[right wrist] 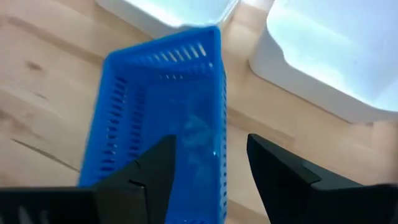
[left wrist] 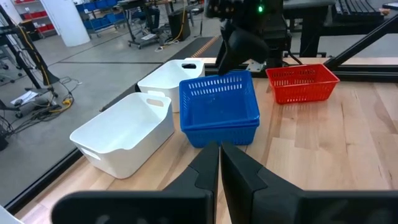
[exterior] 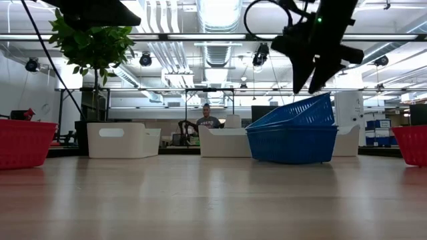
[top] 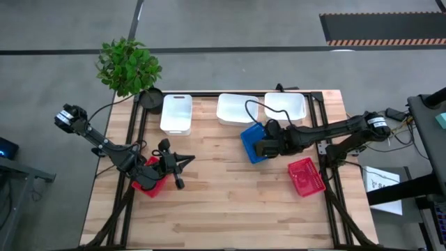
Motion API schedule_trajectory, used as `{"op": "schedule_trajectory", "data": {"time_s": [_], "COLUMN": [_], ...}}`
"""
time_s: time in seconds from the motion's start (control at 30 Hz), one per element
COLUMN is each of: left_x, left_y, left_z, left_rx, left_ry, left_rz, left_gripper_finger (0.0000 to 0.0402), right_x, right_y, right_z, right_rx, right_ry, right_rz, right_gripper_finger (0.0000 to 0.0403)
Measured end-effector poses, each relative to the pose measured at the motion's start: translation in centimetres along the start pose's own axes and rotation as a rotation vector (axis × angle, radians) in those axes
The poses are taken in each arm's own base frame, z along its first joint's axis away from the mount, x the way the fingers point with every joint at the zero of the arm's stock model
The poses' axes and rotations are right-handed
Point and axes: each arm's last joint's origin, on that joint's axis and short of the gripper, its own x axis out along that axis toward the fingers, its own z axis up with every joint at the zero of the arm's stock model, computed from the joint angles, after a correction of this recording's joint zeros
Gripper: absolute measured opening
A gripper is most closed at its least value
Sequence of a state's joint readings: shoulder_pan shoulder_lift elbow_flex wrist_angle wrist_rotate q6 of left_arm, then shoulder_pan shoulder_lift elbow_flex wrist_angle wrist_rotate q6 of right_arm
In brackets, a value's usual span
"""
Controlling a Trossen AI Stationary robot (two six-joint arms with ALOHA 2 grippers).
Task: Stack baskets by color
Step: Stack the bottom blue bin on the stacked blue bin
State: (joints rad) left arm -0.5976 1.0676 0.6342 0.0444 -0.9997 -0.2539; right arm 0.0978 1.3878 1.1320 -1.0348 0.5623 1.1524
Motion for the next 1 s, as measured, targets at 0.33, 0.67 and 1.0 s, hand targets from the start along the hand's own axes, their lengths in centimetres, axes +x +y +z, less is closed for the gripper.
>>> {"op": "schedule_trajectory", "data": {"time_s": [0.33, 0.67, 1.0], "left_x": [0.0, 0.0, 0.0], "left_y": [0.0, 0.0, 0.0], "left_z": [0.0, 0.0, -0.1], "left_rx": [-0.001, 0.0, 0.0], "left_ry": [0.0, 0.001, 0.001], "left_rz": [0.0, 0.0, 0.0], "left_gripper_finger": [0.0001, 0.0001, 0.0001], "right_x": [2.8, 3.7, 2.2], "right_y": [1.0, 1.7, 0.7], "right_z": [-1.2, -1.5, -0.7], "right_rx": [-0.028, 0.006, 0.063], "right_ry": [0.01, 0.014, 0.012], "right_rz": [-0.059, -0.075, -0.021], "right_gripper_finger": [0.0167, 0.0038, 0.0009]}}
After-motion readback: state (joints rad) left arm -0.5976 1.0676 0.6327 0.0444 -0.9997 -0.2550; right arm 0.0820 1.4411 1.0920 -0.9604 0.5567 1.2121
